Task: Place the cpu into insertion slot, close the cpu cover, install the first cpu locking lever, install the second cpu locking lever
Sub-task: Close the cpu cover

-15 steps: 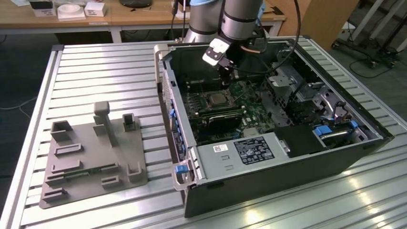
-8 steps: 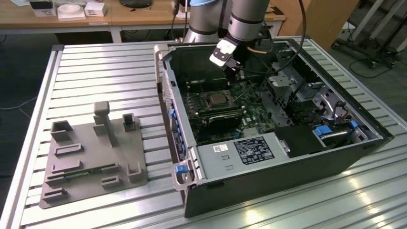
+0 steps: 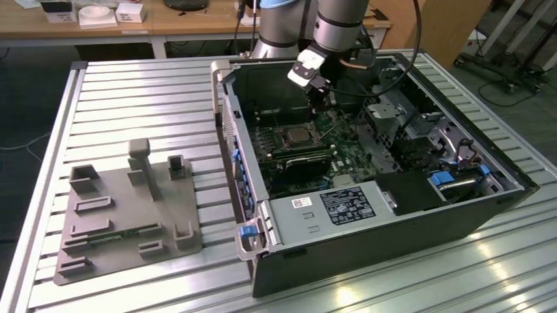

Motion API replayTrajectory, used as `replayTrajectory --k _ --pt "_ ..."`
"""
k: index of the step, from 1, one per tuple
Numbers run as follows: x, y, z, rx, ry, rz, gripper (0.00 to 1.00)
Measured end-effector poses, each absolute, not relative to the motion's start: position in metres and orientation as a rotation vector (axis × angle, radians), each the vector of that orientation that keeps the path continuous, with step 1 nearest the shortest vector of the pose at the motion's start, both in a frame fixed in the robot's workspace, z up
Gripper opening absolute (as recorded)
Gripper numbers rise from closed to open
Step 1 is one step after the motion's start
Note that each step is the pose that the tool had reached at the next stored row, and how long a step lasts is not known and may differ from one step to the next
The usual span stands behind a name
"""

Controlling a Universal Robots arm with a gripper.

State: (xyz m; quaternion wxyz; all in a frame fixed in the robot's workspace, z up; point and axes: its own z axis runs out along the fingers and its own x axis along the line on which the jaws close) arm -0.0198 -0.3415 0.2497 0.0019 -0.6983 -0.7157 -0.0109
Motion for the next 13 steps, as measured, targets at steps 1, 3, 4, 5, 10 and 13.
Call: replayTrajectory --k 1,3,4,5,10,13 --pt "-0.0198 -0.3415 0.2497 -2.191 -2.246 -0.034 0.11" --pt "-0.0199 -0.3415 0.2497 -2.191 -2.246 -0.034 0.11" --pt "-0.0199 -0.3415 0.2497 -2.191 -2.246 -0.034 0.11" --pt "-0.02 -0.3416 0.2497 -2.191 -2.246 -0.034 0.11" --pt "-0.0202 -0.3416 0.2497 -2.191 -2.246 -0.034 0.11" --pt "-0.0195 -0.3416 0.2497 -2.191 -2.246 -0.034 0.11"
